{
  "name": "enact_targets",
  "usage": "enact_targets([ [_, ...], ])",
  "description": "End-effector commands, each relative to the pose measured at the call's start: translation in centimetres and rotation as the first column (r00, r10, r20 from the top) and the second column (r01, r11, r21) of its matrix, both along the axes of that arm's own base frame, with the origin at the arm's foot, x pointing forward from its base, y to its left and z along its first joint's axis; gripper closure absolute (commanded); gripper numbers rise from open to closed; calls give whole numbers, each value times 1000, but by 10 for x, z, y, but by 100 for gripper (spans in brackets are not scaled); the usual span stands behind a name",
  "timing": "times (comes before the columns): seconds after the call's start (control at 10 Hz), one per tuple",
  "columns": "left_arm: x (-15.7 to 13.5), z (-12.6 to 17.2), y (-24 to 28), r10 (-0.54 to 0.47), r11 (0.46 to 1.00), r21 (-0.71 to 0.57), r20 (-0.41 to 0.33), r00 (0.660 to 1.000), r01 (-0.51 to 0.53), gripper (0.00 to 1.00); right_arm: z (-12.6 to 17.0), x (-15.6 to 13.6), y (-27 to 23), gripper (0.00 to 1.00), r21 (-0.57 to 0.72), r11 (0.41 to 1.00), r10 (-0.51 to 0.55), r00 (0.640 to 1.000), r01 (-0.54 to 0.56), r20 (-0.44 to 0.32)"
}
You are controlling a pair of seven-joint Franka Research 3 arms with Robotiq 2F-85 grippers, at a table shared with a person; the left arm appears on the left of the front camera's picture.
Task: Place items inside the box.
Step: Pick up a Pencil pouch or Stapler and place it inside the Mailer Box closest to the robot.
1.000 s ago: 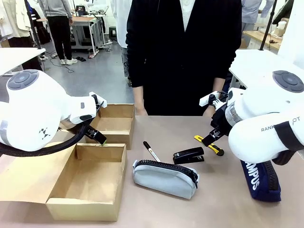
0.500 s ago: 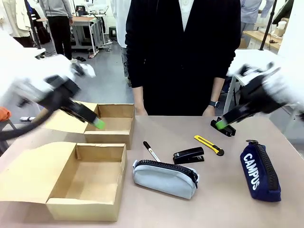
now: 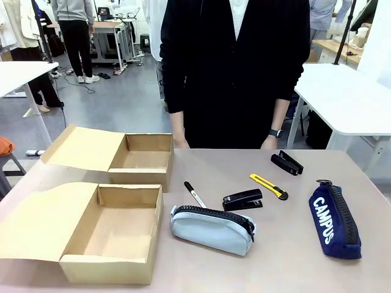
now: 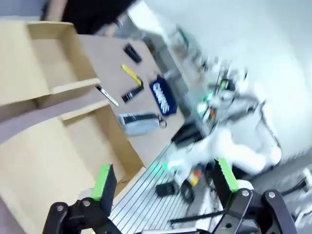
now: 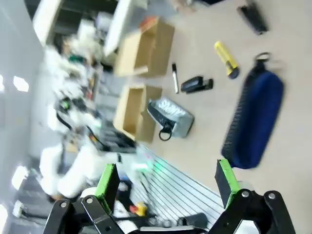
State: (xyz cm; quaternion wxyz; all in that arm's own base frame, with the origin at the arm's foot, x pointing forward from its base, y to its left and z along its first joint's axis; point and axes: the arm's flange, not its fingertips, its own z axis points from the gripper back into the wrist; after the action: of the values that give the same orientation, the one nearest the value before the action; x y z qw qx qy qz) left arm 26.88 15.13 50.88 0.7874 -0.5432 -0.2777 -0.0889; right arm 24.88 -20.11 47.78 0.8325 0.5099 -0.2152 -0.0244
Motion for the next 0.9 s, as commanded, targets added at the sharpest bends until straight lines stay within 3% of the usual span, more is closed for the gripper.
enact_targets([
  [0.0, 18, -39, 6, 210, 946, -232, -91, 973, -226, 0, -33, 51, -32, 0, 350, 899, -247, 965, 264, -92],
  [0.1, 21, -55, 14, 265, 913, -280, -143, 953, -296, 0, -43, 48, -40, 0, 368, 853, -362, 928, 370, -93],
  [0.2, -2, -26, 36, 124, 984, -116, -73, 990, -132, 0, -29, 3, -40, 0, 123, 984, -118, 991, 126, -67],
  [0.7, -2, -26, 36, 124, 984, -116, -73, 990, -132, 0, -29, 3, -40, 0, 123, 984, -118, 991, 126, -67],
  [0.8, -2, -26, 36, 124, 984, -116, -73, 990, -132, 0, -29, 8, -35, 0, 139, 981, -122, 988, 135, -97],
])
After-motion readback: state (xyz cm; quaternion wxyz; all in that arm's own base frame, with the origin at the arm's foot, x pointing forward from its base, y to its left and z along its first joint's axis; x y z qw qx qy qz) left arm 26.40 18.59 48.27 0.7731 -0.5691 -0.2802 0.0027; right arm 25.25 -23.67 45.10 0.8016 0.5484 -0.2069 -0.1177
